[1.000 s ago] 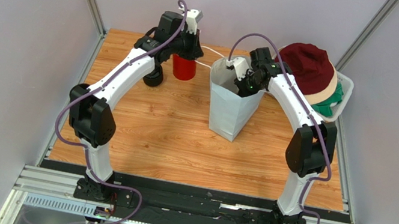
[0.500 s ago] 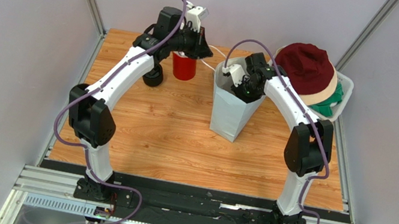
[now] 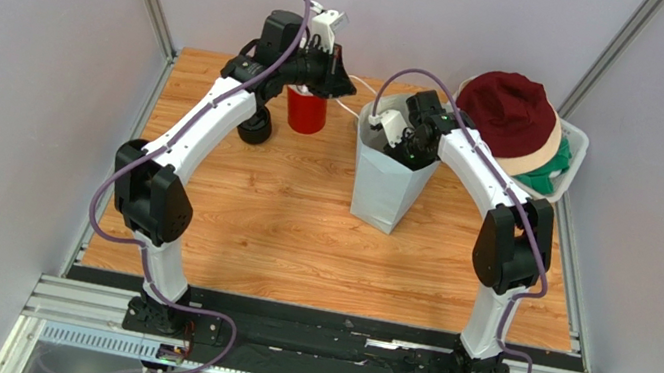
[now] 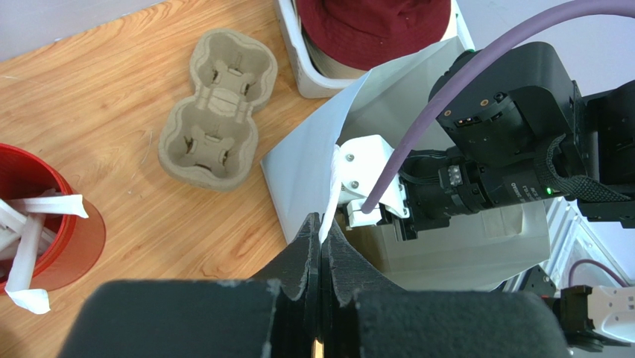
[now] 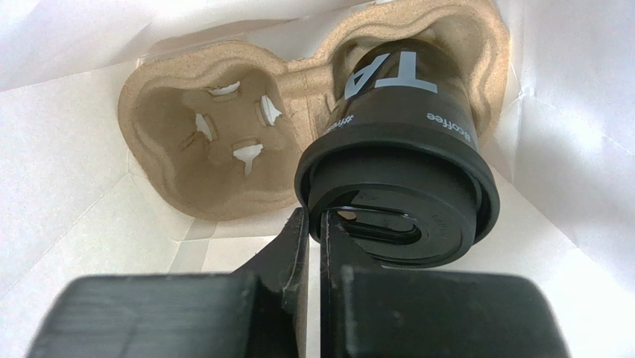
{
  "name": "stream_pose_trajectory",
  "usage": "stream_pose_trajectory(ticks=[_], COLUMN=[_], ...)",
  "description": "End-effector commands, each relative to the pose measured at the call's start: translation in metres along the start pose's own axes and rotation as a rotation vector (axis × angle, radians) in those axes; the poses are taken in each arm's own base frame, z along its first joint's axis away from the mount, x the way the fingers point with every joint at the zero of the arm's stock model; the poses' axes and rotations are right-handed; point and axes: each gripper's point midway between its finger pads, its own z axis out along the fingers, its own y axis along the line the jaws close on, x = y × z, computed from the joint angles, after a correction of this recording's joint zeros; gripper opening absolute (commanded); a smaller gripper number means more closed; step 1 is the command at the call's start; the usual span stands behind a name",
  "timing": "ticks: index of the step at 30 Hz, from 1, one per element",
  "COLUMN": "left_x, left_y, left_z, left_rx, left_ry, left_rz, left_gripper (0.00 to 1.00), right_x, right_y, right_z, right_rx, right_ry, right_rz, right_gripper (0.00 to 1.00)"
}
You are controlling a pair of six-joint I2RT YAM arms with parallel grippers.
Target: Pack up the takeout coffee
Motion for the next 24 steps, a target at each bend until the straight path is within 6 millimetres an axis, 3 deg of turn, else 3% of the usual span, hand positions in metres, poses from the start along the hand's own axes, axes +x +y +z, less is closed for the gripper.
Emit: stream_pose_trajectory(ticks=[1,8,11,12,15,24], left_x=[-0.046,-0.044,-0.044,-0.044,-0.044,-0.042], left_y=[-0.024,-0.024,-0.024,-0.024,-0.025,-0.028], left_z=[-0.025,-0.024,-0.023,-0.023,-0.023,-0.022], left_rx=[0.036,0.038,0.042,0.042,0.048,0.061], left_ry=[-0.125,-0.119,-0.118,-0.118,-0.118,-0.112], left_rz=[0.083,0.078,0.080,0.079,0.080,0.084], left_gripper=[0.00,0.00,0.00,0.00,0.00,0.03], right_x=[0.014,-0.009,-0.017,-0.021,-0.032,-0.072], right_y=[-0.004,-0.006,-0.004,-0.004,-0.003,0.006], right_z=[-0.008,-0.051,-0.069,-0.075,-0.094,-0.150], right_rx=[0.018,0.049,0.055,0.063,0.072,0.082], right_ry=[0.051,-0.040,-0.084,-0.100,-0.162,-0.405], right_rz=[0.010,-0.002,-0.010,-0.016,-0.020,-0.044], right_gripper=[0.02,0.26,0.45,0.60,0.78,0.97])
